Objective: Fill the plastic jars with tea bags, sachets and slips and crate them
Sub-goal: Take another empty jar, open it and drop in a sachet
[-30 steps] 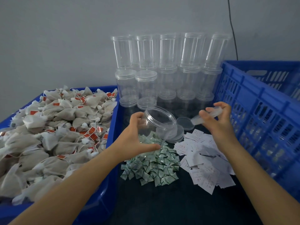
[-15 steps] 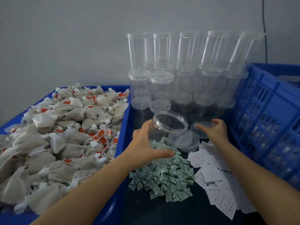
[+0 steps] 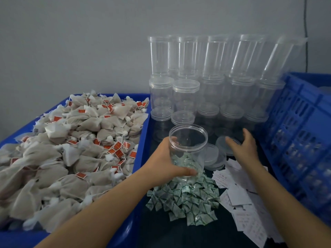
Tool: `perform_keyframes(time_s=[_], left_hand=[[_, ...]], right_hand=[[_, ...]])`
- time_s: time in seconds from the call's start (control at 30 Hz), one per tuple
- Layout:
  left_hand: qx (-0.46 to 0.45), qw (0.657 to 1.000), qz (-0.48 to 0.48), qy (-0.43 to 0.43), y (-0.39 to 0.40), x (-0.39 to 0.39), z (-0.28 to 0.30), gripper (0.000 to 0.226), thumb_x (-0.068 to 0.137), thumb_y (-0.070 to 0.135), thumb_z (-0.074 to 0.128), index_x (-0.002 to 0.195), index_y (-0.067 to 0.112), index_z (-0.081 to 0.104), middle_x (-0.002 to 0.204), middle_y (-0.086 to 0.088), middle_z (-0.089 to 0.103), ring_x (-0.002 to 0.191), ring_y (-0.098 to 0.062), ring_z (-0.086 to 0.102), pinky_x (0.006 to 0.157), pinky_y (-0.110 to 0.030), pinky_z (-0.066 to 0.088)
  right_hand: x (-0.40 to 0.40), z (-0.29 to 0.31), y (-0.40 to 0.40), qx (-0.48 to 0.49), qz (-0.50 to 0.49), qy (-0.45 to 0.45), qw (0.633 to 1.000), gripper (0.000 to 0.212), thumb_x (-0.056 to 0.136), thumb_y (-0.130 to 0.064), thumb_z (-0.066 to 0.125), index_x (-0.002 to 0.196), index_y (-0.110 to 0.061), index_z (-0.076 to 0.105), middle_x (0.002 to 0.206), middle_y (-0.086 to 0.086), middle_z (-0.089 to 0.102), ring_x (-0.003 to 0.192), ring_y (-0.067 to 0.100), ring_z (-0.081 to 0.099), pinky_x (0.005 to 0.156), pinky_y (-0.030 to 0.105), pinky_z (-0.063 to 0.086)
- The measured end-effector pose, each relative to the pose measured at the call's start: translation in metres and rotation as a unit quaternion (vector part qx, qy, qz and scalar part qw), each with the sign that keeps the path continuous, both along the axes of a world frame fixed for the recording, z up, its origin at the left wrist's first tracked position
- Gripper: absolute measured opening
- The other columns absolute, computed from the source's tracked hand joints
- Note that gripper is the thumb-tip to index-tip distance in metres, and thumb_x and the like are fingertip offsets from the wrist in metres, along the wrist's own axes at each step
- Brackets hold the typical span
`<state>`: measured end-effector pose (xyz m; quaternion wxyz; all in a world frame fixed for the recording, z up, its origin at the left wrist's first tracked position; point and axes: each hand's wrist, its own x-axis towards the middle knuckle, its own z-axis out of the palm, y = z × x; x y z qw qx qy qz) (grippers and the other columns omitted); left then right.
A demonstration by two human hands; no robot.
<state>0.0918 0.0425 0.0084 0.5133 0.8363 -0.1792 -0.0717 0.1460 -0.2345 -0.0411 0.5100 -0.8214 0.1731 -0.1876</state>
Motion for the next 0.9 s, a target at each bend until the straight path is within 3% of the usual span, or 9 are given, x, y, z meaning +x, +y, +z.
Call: perform_keyframes(time_s=[0.07,0.17,0.23,0.37,0.47,0.57,0.67,0.77,0.9], left_hand=[[0.01,1.0,0.005,0.0,-0.001,-0.002,0.003,0.086,0.053,0.047,0.088,0.117,0.045,0.031,0.109,0.026,0.049,0.098,0.015,0.048,0.074,-0.007,0.04],[0.046,0.998,-0.017,-0.029,-0.003,-0.013,0.012,0.077,0.052,0.052,0.087,0.109,0.048,0.036,0.114,0.018,0.054,0.106,0.001,0.053,0.088,-0.021,0.047],[0.092,0.991,-0.046,-0.083,0.001,-0.022,0.018,0.078,0.054,0.056,0.084,0.118,0.041,0.041,0.117,0.018,0.052,0.107,0.001,0.052,0.093,-0.026,0.048],[0.162,0.977,-0.113,-0.078,0.024,-0.031,0.036,0.085,0.057,0.056,0.082,0.128,0.039,0.04,0.124,0.022,0.05,0.112,0.003,0.05,0.097,-0.026,0.046],[0.16,0.977,-0.136,-0.04,0.052,-0.033,0.054,0.089,0.055,0.061,0.079,0.131,0.047,0.036,0.124,0.029,0.049,0.114,0.011,0.048,0.096,-0.014,0.042],[0.164,0.983,-0.035,-0.073,0.086,-0.025,0.06,0.076,0.066,0.054,0.074,0.133,0.037,0.042,0.124,0.023,0.053,0.111,0.01,0.05,0.097,-0.015,0.043],[0.327,0.93,0.085,-0.144,0.118,-0.011,0.053,0.046,0.088,0.029,0.064,0.131,0.022,0.05,0.129,0.002,0.055,0.109,-0.007,0.053,0.091,-0.022,0.043],[0.5,0.859,0.07,-0.078,0.138,-0.004,0.038,0.053,0.091,0.028,0.058,0.14,0.022,0.041,0.142,-0.002,0.044,0.125,-0.018,0.045,0.101,-0.032,0.038],[0.522,0.849,0.039,-0.067,0.141,-0.004,0.024,0.05,0.092,0.04,0.054,0.139,0.028,0.042,0.135,0.001,0.045,0.117,-0.017,0.047,0.099,-0.032,0.039]], right_hand=[[-0.03,0.015,0.028,0.09,0.077,-0.049,0.992,0.082,0.089,-0.046,0.068,0.156,-0.025,0.026,0.148,-0.001,0.043,0.129,0.015,0.048,0.1,0.034,0.041],[-0.08,0.025,0.073,0.16,0.273,-0.021,0.948,0.106,0.069,-0.061,0.079,0.154,-0.038,0.02,0.137,-0.017,0.049,0.123,0.003,0.053,0.088,0.02,0.047],[-0.101,0.023,0.093,0.167,0.341,-0.015,0.925,0.111,0.059,-0.051,0.09,0.149,-0.043,0.024,0.14,-0.016,0.052,0.123,0.001,0.056,0.083,0.016,0.053],[-0.118,0.019,0.115,0.236,0.343,-0.037,0.909,0.084,0.062,-0.02,0.085,0.133,-0.038,0.043,0.132,-0.007,0.059,0.113,-0.002,0.064,0.084,0.016,0.054],[-0.13,0.01,0.128,0.242,0.341,-0.026,0.908,0.085,0.06,-0.027,0.086,0.132,-0.04,0.044,0.13,-0.01,0.061,0.116,0.0,0.062,0.1,0.029,0.052],[-0.146,-0.002,0.141,0.237,0.364,-0.004,0.901,0.098,0.049,-0.04,0.091,0.134,-0.043,0.043,0.13,-0.011,0.061,0.112,0.001,0.066,0.09,0.025,0.056],[-0.157,-0.016,0.151,0.221,0.379,0.014,0.898,0.107,0.043,-0.041,0.092,0.136,-0.041,0.041,0.133,-0.008,0.058,0.113,0.001,0.065,0.087,0.02,0.055],[-0.161,-0.03,0.158,0.204,0.376,0.018,0.904,0.112,0.04,-0.043,0.095,0.137,-0.042,0.039,0.136,-0.009,0.055,0.118,-0.001,0.06,0.095,0.025,0.054],[-0.159,-0.042,0.164,0.181,0.372,0.004,0.91,0.106,0.044,-0.045,0.093,0.135,-0.048,0.038,0.137,-0.015,0.051,0.117,-0.013,0.053,0.085,0.008,0.049]])
